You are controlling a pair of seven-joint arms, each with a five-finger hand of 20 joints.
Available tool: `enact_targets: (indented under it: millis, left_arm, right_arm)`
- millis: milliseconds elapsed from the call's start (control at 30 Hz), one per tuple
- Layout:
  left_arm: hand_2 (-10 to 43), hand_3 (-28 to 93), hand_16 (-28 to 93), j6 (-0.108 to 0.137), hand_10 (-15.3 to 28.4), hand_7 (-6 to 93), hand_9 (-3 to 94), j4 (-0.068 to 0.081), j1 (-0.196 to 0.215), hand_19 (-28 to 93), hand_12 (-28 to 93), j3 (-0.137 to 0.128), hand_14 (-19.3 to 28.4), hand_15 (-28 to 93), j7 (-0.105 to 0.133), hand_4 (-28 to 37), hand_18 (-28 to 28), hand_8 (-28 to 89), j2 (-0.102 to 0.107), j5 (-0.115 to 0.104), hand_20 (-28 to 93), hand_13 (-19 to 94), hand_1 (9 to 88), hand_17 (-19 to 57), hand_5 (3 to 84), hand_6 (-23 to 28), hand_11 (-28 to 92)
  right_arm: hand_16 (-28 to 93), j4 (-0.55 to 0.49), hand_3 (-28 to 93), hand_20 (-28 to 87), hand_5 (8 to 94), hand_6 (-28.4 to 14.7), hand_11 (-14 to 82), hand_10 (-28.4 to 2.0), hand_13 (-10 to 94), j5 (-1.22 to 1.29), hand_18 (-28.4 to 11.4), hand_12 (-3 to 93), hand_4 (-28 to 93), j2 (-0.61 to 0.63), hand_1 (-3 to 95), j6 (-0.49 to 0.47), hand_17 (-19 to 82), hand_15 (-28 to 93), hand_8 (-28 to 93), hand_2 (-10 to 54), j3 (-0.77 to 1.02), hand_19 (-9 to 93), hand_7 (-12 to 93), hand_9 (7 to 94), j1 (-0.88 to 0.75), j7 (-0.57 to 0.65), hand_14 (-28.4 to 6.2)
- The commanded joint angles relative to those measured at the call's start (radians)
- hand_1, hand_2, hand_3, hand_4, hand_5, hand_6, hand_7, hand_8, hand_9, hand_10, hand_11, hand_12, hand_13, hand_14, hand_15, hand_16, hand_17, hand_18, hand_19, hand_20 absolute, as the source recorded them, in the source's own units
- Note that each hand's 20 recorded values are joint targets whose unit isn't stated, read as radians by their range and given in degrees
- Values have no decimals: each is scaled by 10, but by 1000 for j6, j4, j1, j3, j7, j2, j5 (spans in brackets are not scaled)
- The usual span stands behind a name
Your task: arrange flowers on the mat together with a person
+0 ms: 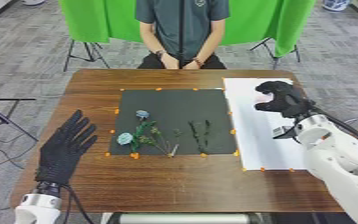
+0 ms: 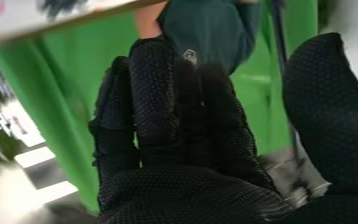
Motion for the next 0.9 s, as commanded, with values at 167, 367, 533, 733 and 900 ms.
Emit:
enact_targets:
  millis: [167, 367, 533, 733, 900]
  left_arm:
    - [-37, 701, 43, 6, 104, 127, 217, 2, 9, 380, 150, 7, 131, 145, 2, -282, 204, -72, 11, -3, 92, 191, 251, -119, 289, 33, 145]
    - [-37, 700, 43, 10, 104, 126, 218, 1, 19, 380, 149, -3, 131, 146, 4, -282, 204, -72, 13, -5, 92, 191, 251, -119, 290, 33, 145]
    - [-38, 702, 44, 4, 104, 125, 218, 1, 19, 379, 149, -3, 131, 146, 4, -281, 204, -71, 14, -5, 92, 191, 250, -119, 290, 33, 143]
    - [-37, 701, 43, 6, 105, 125, 218, 1, 23, 379, 150, 1, 131, 145, 12, -281, 204, -71, 19, -8, 92, 191, 251, -119, 289, 32, 144]
    - [-38, 703, 43, 7, 104, 125, 218, 2, 19, 379, 150, -2, 130, 144, 5, -281, 204, -71, 17, -9, 93, 191, 249, -119, 289, 32, 143]
  right_arm:
    - [187, 66, 835, 376, 485, -27, 319, -114, 569, -377, -190, 230, -283, 71, 329, 0, 270, 722, -170, -95, -158, 780, 326, 489, 179, 284, -95]
    - [191, 31, 835, 377, 497, -25, 342, -120, 565, -374, -191, 237, -283, 108, 328, -158, 265, 726, -171, -95, -67, 780, 330, 500, 85, 367, -99]
    - [193, -11, 830, 380, 516, -29, 343, -124, 565, -329, -196, 237, -283, 118, 317, -323, 263, 727, -164, -95, 11, 783, 321, 519, 24, 415, -104]
    - [194, -47, 834, 380, 519, -30, 344, -125, 566, -279, -199, 237, -283, 114, 311, -370, 262, 726, -158, -95, 119, 784, 316, 524, -78, 390, -105]
    - [195, -35, 835, 380, 482, -42, 330, -120, 562, -258, -199, 232, -283, 109, 305, -366, 258, 726, -154, -95, 130, 783, 303, 501, -105, 382, -105]
